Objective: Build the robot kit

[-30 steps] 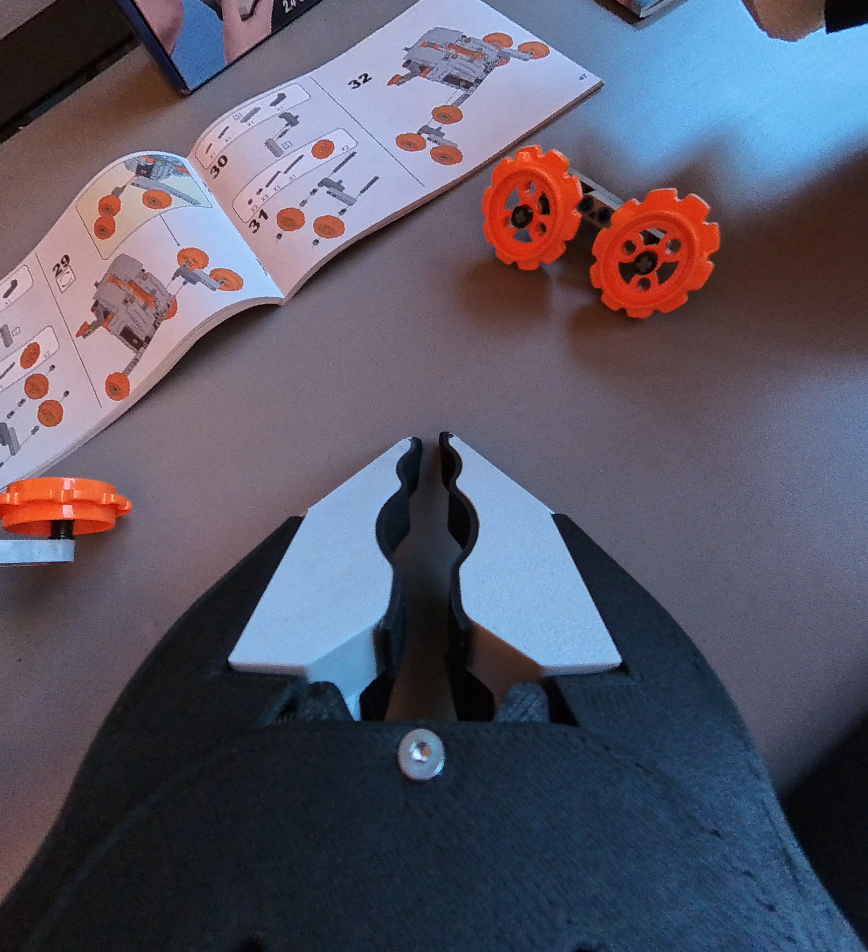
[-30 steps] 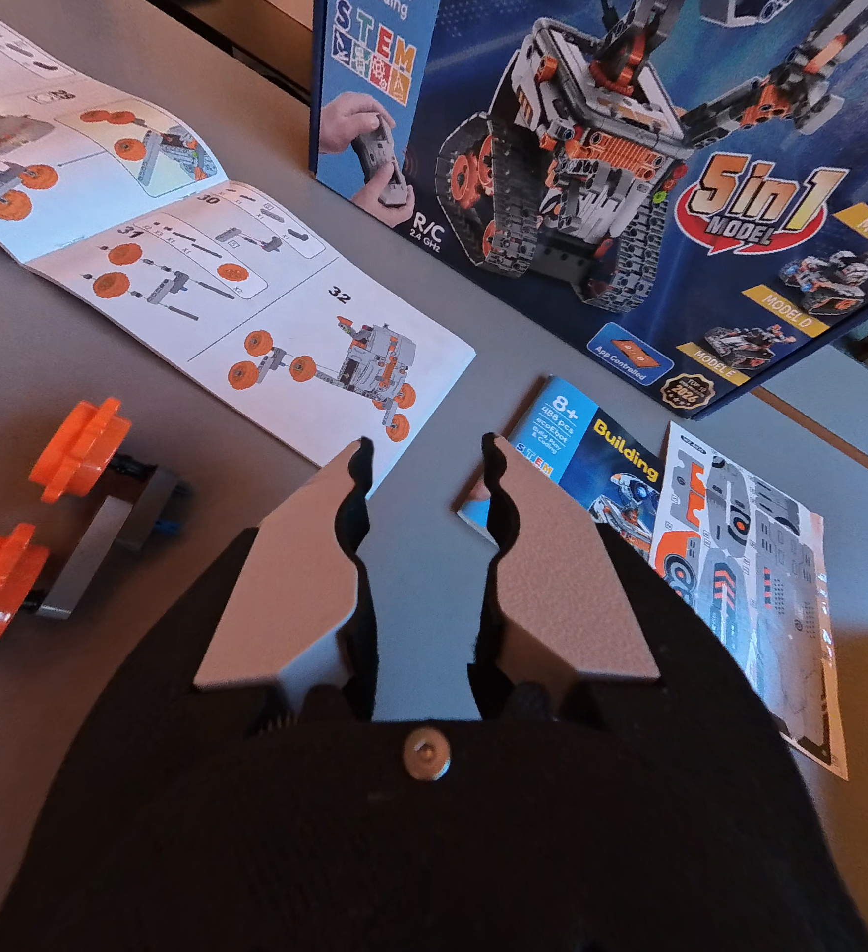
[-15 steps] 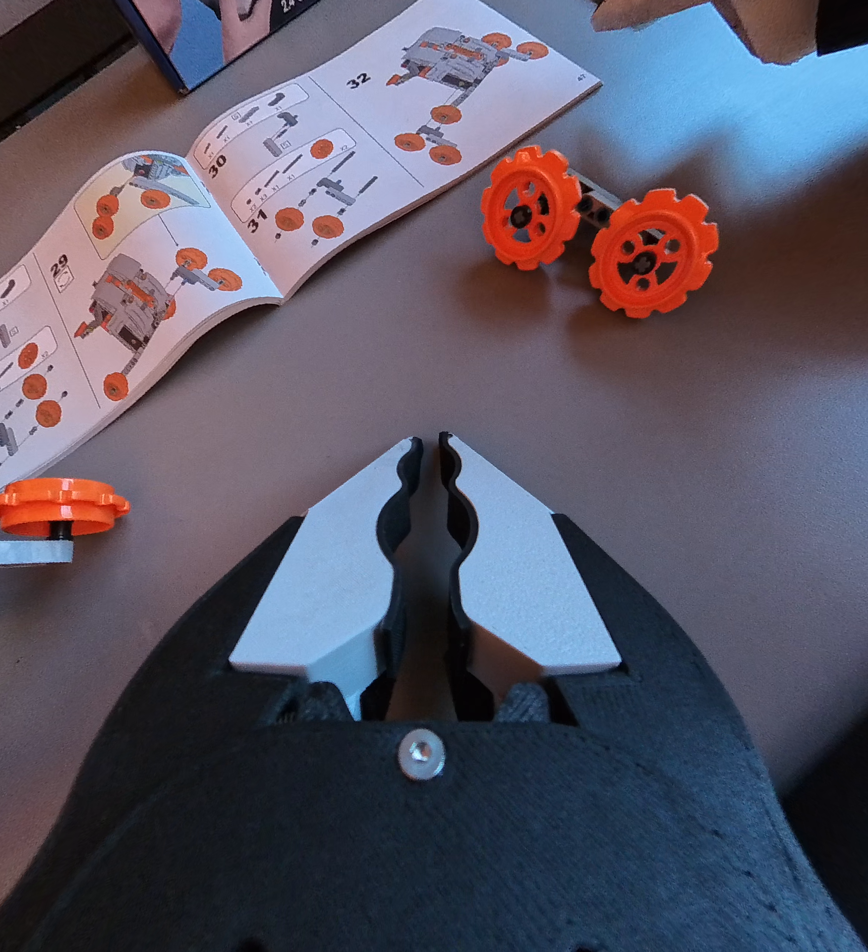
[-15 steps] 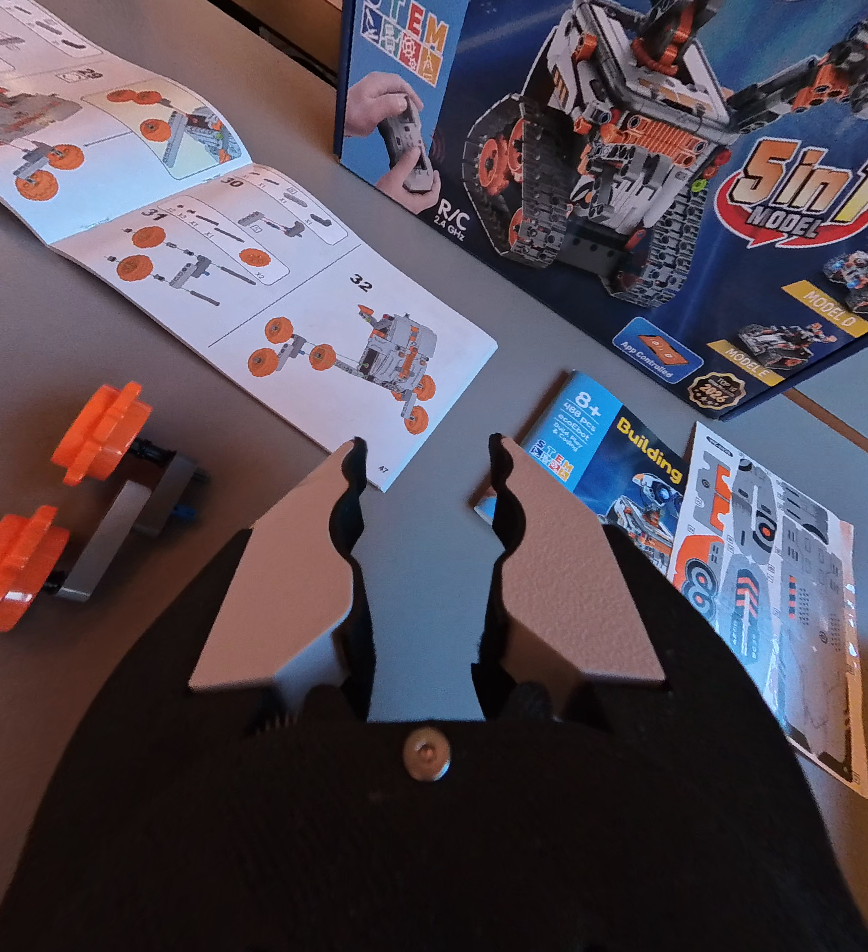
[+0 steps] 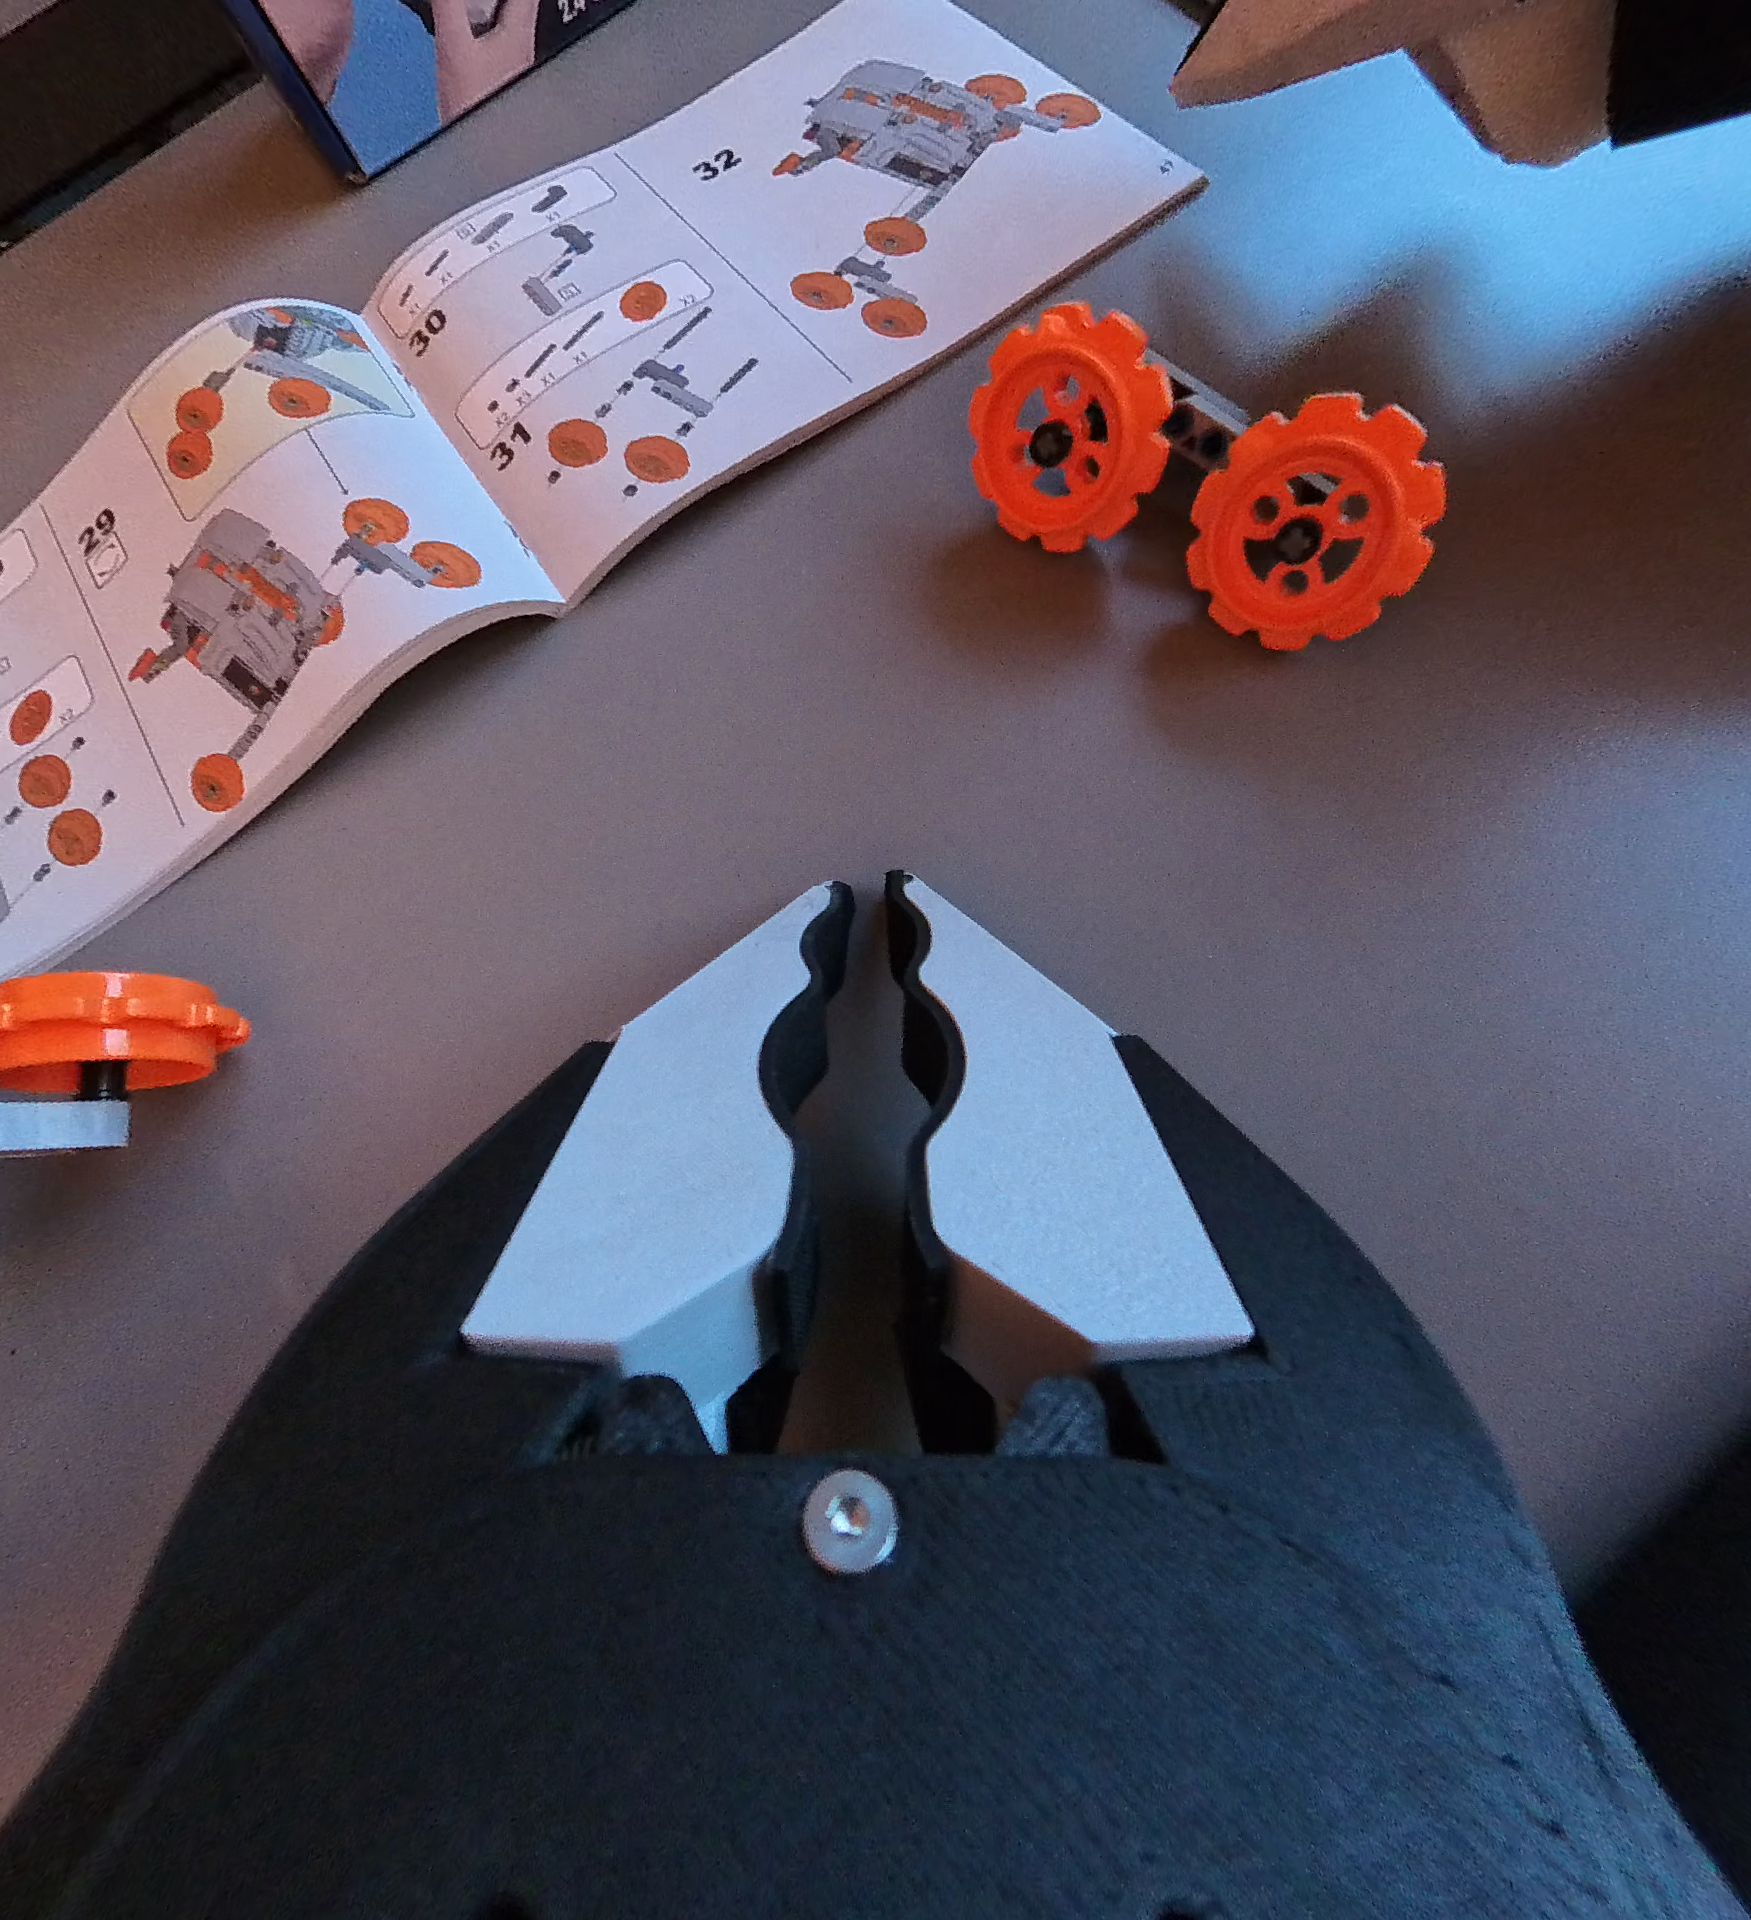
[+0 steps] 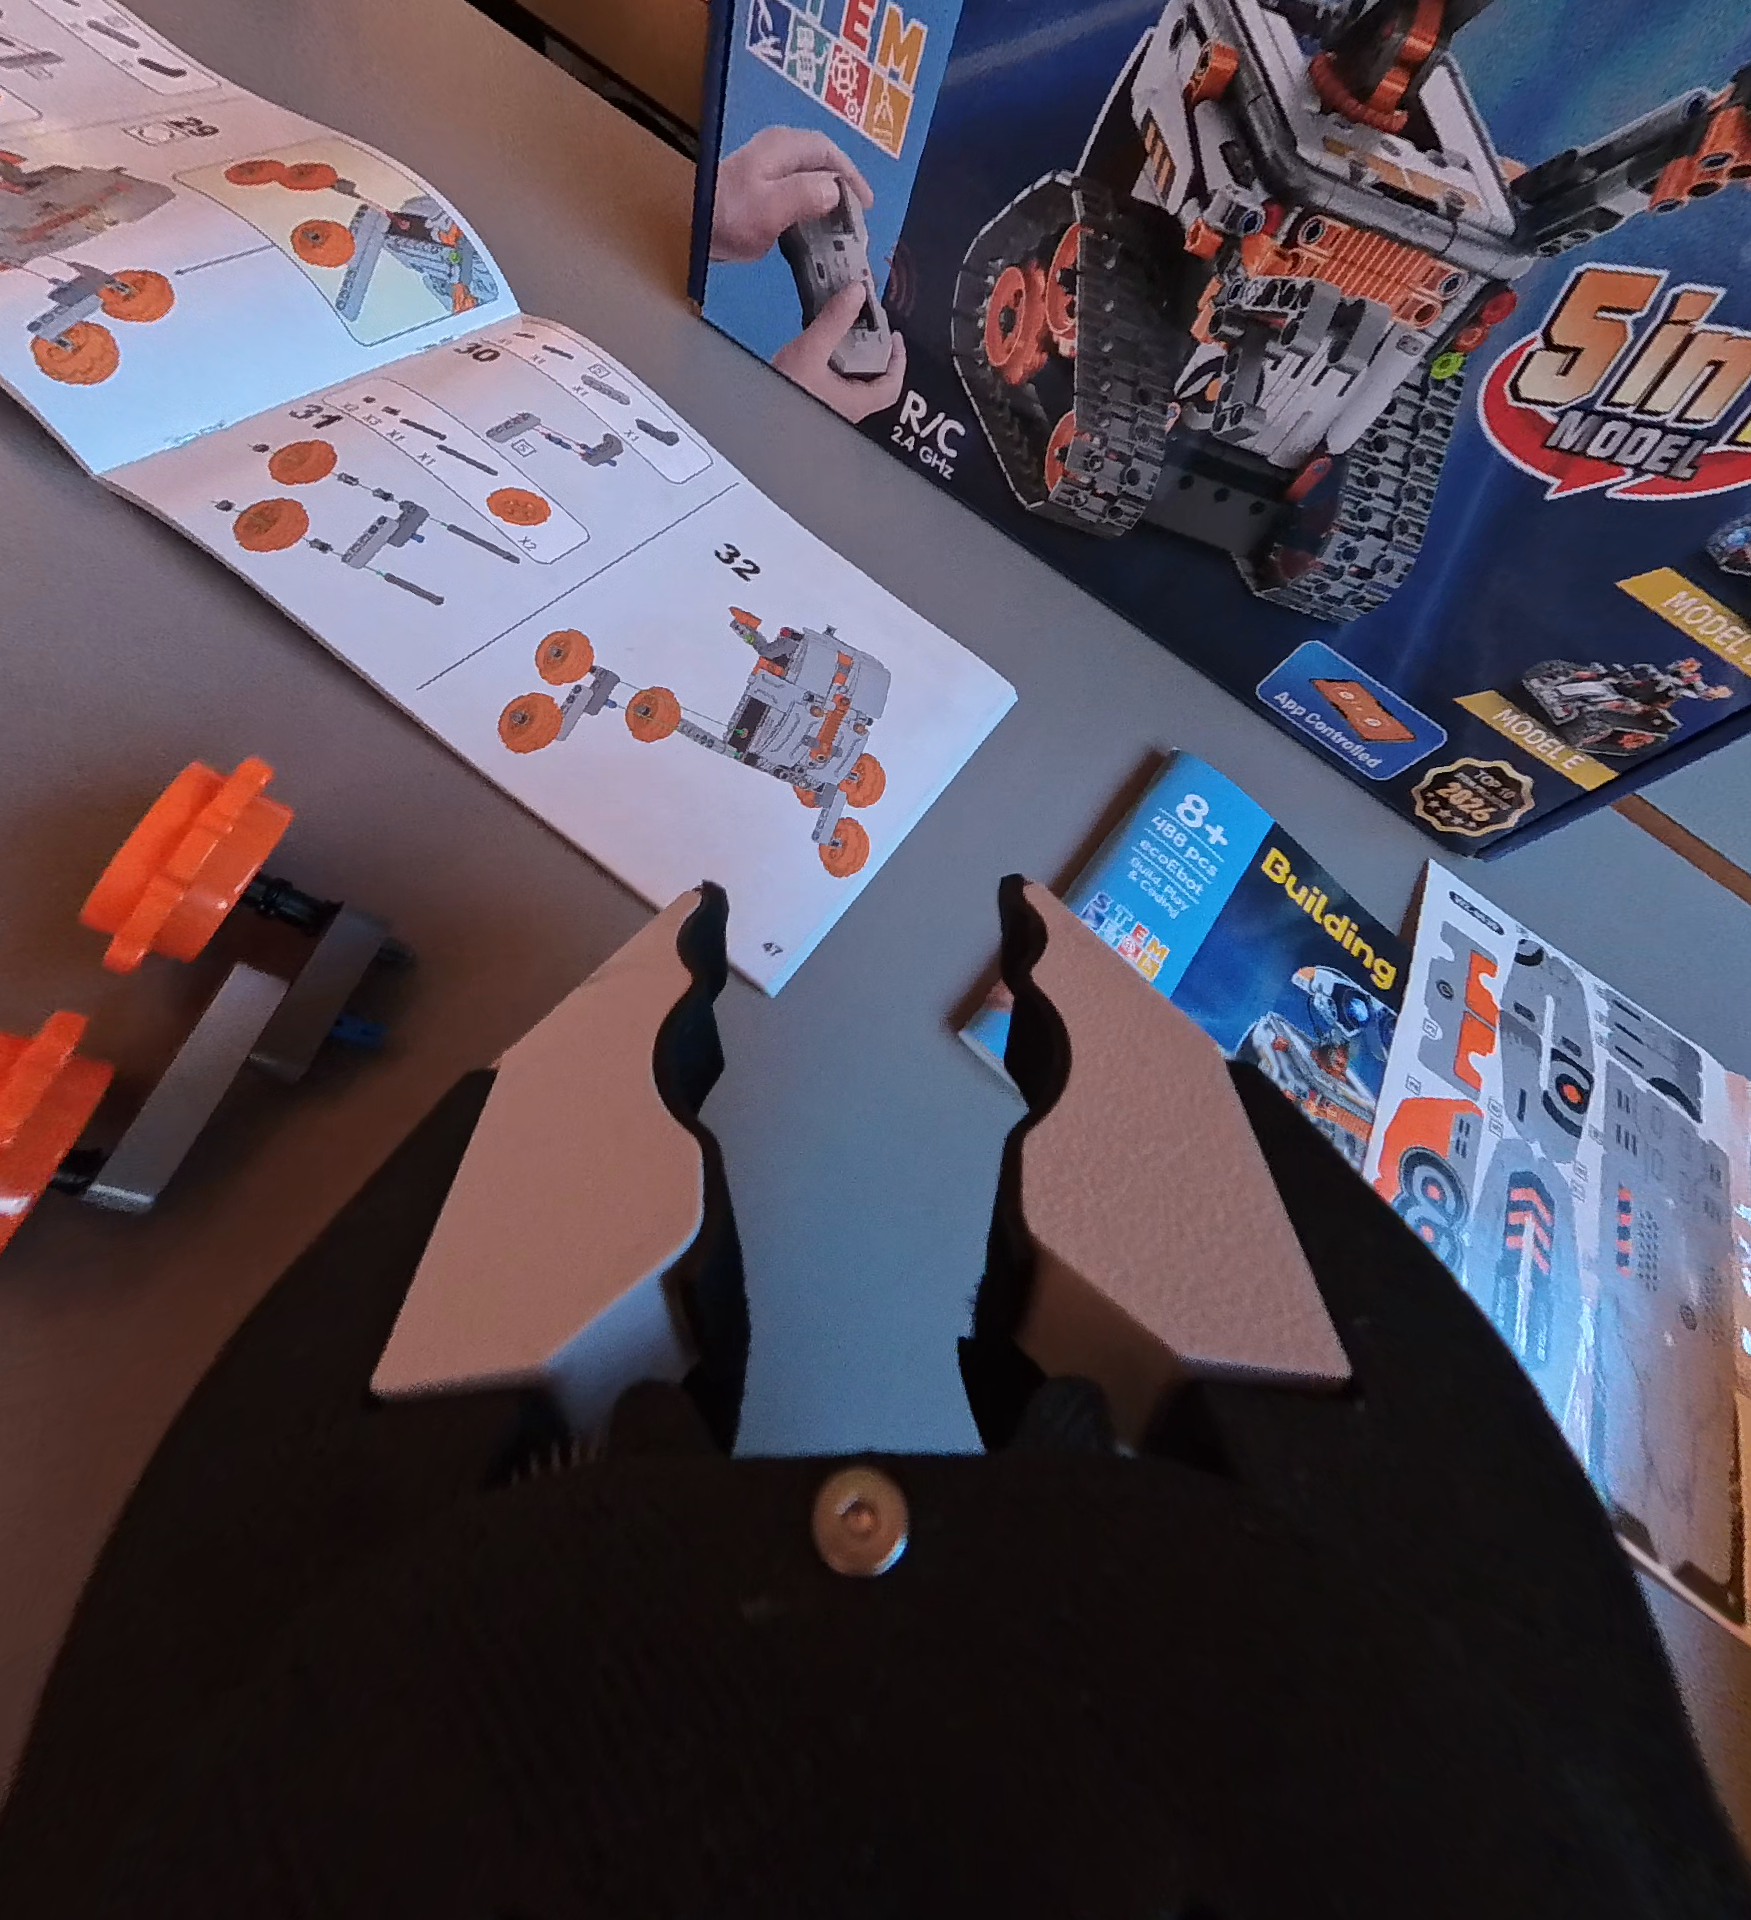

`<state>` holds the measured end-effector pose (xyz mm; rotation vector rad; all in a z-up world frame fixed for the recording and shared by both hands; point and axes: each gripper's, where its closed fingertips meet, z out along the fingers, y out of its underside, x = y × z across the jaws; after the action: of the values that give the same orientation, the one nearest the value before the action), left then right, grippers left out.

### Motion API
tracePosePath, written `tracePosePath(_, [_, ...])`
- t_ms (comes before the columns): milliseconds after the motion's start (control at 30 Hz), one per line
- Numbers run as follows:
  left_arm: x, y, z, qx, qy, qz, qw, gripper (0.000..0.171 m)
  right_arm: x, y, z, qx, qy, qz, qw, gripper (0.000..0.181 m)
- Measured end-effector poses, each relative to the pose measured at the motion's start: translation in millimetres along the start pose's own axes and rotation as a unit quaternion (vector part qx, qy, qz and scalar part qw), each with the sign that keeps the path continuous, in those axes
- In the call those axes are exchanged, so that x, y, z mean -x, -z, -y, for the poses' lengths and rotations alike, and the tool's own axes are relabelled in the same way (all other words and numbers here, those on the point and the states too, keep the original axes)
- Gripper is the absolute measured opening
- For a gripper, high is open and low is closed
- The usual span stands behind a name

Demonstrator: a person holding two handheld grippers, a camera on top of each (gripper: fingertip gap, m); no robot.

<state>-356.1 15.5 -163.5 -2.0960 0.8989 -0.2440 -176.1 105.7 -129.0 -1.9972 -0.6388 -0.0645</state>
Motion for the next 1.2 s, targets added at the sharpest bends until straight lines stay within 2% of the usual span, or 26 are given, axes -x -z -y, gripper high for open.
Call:
tracePosePath(200, [1,0,0,0.000,0.023,-0.017,1.000,0.007,-9,-8,-7,0.009,-0.018,0.000,1.000,0.054])
tracePosePath(433, [3,0,0,0.000,0.017,-0.003,1.000,0.011,-11,-7,-7,0.005,-0.020,0.001,1.000,0.059])
tracePosePath(633, [7,0,0,0.000,0.035,0.001,0.999,0.020,-16,4,13,-0.035,-0.025,0.001,0.999,0.069])
tracePosePath(800, [8,-1,3,-0.006,0.058,-0.013,0.998,0.026,-29,14,35,-0.069,-0.047,-0.019,0.996,0.085])
tracePosePath(1067, [12,23,49,-0.105,0.052,0.003,0.993,0.027,-41,46,94,-0.184,-0.080,-0.012,0.980,0.106])
tracePosePath(1200, [14,31,78,-0.126,0.060,-0.011,0.990,0.028,-45,48,119,-0.208,-0.105,0.011,0.972,0.112])
